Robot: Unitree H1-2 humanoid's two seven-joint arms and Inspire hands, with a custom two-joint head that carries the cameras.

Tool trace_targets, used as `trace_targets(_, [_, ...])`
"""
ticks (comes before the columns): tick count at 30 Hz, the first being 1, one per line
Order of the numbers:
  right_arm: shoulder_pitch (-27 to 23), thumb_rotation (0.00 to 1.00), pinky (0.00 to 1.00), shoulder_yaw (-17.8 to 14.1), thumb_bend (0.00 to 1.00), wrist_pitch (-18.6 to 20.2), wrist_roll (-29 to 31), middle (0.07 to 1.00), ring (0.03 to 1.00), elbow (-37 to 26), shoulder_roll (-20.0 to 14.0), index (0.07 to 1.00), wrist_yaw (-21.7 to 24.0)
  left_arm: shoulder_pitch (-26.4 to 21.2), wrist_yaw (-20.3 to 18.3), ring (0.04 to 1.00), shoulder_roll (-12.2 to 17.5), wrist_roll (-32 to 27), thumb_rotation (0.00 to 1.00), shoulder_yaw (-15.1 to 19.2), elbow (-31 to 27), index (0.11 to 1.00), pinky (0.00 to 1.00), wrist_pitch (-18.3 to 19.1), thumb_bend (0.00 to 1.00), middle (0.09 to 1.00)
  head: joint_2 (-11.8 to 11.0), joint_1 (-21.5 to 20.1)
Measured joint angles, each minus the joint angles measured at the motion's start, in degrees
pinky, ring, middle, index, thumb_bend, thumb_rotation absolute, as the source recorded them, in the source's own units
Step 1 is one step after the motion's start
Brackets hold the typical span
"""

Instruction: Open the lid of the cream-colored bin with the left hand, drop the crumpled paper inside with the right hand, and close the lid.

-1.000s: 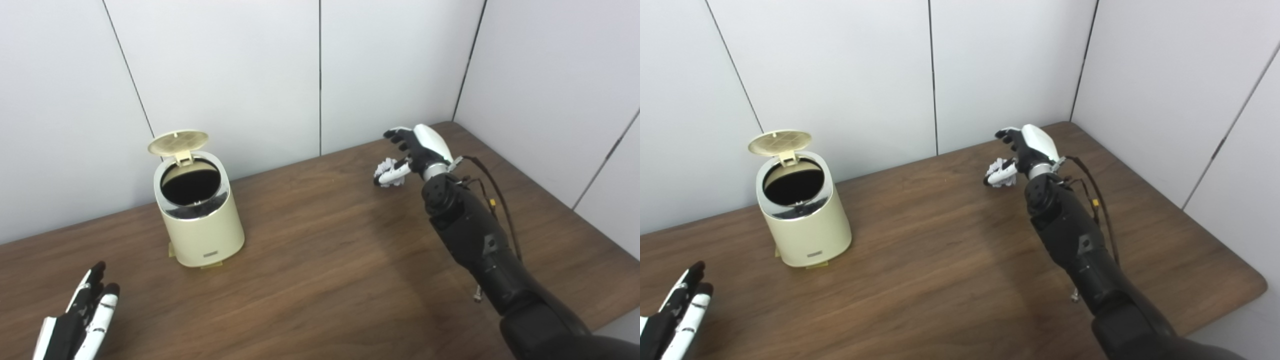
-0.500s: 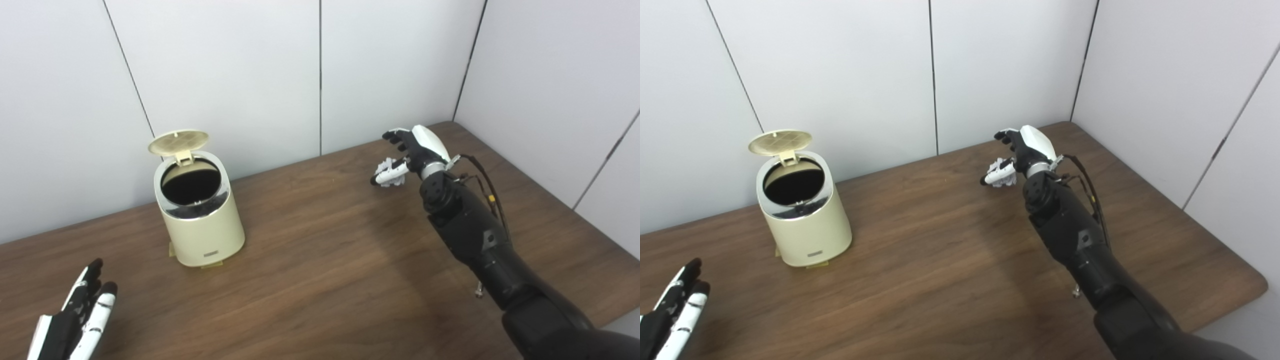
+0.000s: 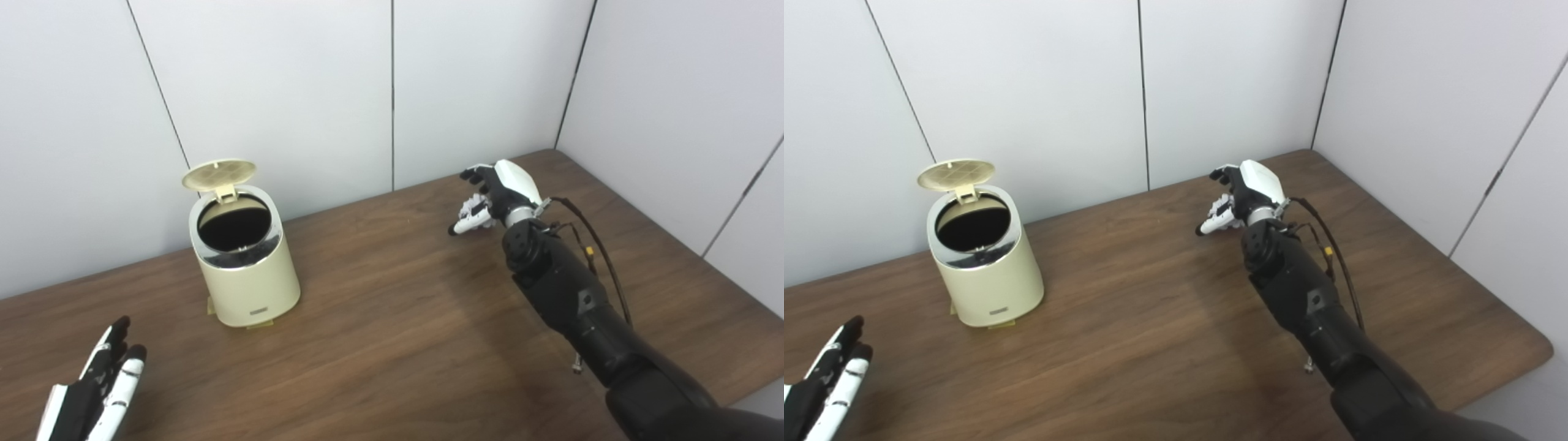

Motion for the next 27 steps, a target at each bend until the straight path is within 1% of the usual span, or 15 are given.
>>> trace_targets(7, [0.4,0.04,0.6,-1.9,0.95,-0.9,1.8,0.764,0.688,0.4,0.4,0.743,-2.2,-0.1,-0.4,1.0,0.0,-0.7,0.69,0.2,0.0,1.0,1.0,0.0,0.44,1.0,0.6,-0.3])
trace_targets(10, [0.9,0.05,0.59,-2.0,0.95,-0.9,1.8,0.751,0.683,0.3,0.4,0.735,-2.3,-0.2,-0.5,1.0,0.1,-0.9,0.7,0.3,0.1,1.0,1.0,-0.1,0.45,1.0,0.5,-0.4])
trace_targets(13, [1.3,0.05,0.61,-1.7,0.96,-1.0,1.8,0.742,0.697,0.3,0.4,0.728,-2.5,-0.5,-0.6,1.0,0.3,-0.8,0.72,0.2,0.5,1.0,1.0,-0.4,0.46,1.0,0.5,-0.2])
trace_targets(16, [1.3,0.04,0.63,-1.2,0.95,-0.9,1.5,0.74,0.718,0.3,0.4,0.726,-2.6,-0.6,-0.6,1.0,0.4,-0.7,0.72,0.2,1.0,1.0,1.0,-0.4,0.45,1.0,0.4,0.0])
trace_targets(19, [1.3,0.02,0.61,-0.4,0.95,-0.8,1.2,0.735,0.695,0.0,0.4,0.712,-2.4,-0.6,-0.7,1.0,0.4,-0.7,0.71,0.3,1.0,1.0,1.0,-0.4,0.44,1.0,0.6,0.3])
trace_targets(23, [1.3,0.02,0.6,0.8,0.96,-0.8,0.0,0.724,0.675,-0.3,0.3,0.692,-2.2,-0.6,-0.7,1.0,0.5,-0.8,0.71,0.5,1.0,1.0,1.0,-0.4,0.43,1.0,0.8,0.5])
trace_targets(27, [1.3,0.02,0.59,1.8,0.96,-0.6,-0.8,0.722,0.661,-0.3,0.2,0.683,-1.9,-0.6,-0.7,1.0,0.7,-0.9,0.71,0.6,1.0,1.0,1.0,-0.4,0.44,1.0,0.8,0.6])
